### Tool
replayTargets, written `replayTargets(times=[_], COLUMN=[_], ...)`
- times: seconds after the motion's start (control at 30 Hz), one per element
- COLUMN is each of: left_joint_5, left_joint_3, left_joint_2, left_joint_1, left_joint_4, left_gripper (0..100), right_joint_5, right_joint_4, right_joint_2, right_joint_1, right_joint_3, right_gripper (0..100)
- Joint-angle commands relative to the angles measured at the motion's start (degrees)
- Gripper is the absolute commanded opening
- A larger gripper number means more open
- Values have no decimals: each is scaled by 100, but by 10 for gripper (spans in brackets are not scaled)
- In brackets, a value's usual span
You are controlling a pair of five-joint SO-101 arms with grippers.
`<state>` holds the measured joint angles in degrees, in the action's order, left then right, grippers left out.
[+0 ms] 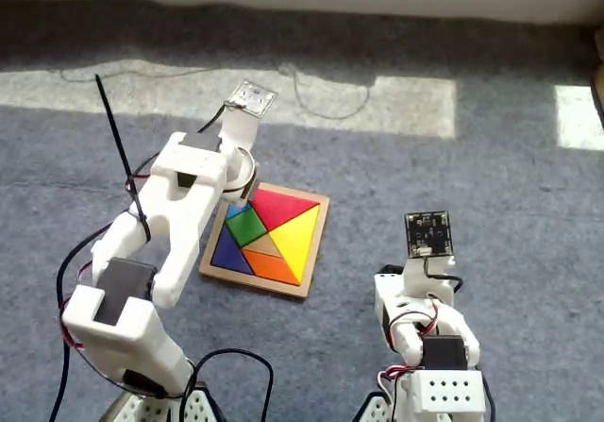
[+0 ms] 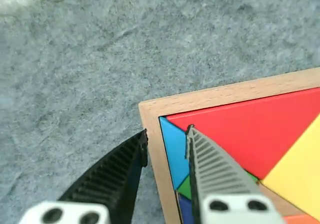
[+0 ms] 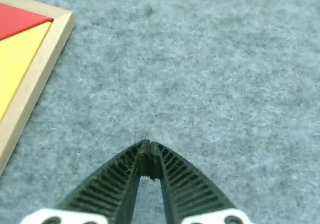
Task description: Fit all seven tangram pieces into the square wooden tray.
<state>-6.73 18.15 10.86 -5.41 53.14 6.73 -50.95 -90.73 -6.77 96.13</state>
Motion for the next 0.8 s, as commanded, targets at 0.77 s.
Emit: replayTargets(times=[0.77], left_joint_5=[9], left_joint_3=[1675], left_joint_2=[-1569], left_joint_1=[-127], left_joint_4=[378], left_gripper=[146], right_joint_5=[-26], right_joint_4=[4], right_joint_2=[-66], right_joint_1=[-48], right_joint_3=[673], right_gripper=[9])
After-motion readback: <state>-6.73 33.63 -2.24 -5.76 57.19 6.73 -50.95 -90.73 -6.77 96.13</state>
